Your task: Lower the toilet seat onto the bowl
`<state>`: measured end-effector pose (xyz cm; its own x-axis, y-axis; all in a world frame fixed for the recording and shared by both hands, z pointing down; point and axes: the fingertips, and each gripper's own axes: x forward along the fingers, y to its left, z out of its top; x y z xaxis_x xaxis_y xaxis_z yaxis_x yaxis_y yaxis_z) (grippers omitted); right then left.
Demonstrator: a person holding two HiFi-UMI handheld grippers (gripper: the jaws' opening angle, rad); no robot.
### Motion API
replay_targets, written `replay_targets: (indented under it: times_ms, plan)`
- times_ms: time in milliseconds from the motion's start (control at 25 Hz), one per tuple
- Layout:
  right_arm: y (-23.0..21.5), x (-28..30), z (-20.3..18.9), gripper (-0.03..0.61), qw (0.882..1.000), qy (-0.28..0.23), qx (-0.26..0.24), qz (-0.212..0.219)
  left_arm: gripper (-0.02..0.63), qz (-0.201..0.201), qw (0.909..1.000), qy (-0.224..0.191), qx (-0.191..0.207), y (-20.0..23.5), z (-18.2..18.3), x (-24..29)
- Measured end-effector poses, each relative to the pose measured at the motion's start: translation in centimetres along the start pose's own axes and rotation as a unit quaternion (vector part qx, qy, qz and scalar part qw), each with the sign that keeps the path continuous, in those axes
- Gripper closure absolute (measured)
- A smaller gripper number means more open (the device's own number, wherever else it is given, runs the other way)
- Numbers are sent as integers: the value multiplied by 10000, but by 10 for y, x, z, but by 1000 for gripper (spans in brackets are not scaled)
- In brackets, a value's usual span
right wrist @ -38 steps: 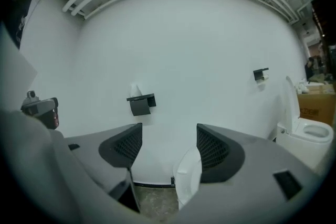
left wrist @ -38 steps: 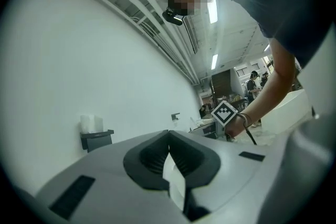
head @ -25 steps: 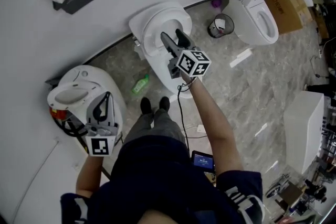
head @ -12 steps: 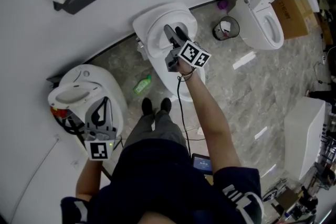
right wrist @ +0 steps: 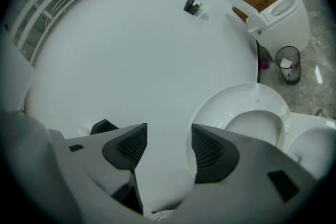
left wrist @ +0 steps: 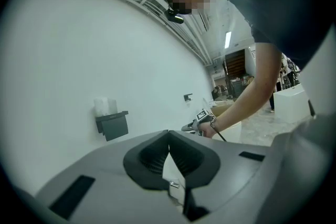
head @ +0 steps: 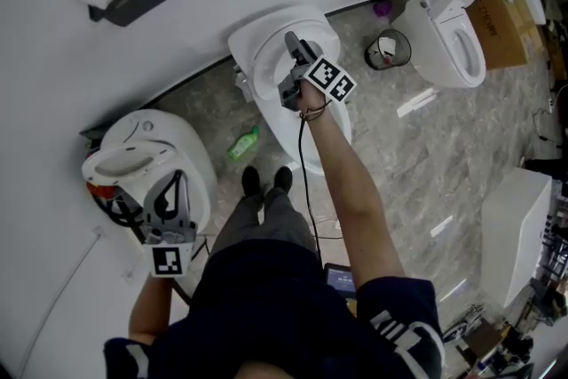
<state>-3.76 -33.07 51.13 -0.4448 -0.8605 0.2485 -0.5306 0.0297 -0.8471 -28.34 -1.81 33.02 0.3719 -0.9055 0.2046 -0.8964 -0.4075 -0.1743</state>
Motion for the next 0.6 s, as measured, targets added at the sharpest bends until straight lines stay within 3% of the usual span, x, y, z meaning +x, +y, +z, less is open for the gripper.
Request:
replay_targets:
  times_ms: [600]
  plan:
    - [-45,45,-9,344,9957,184,637,-641,589,130,9998,94,-73,17,-15,5]
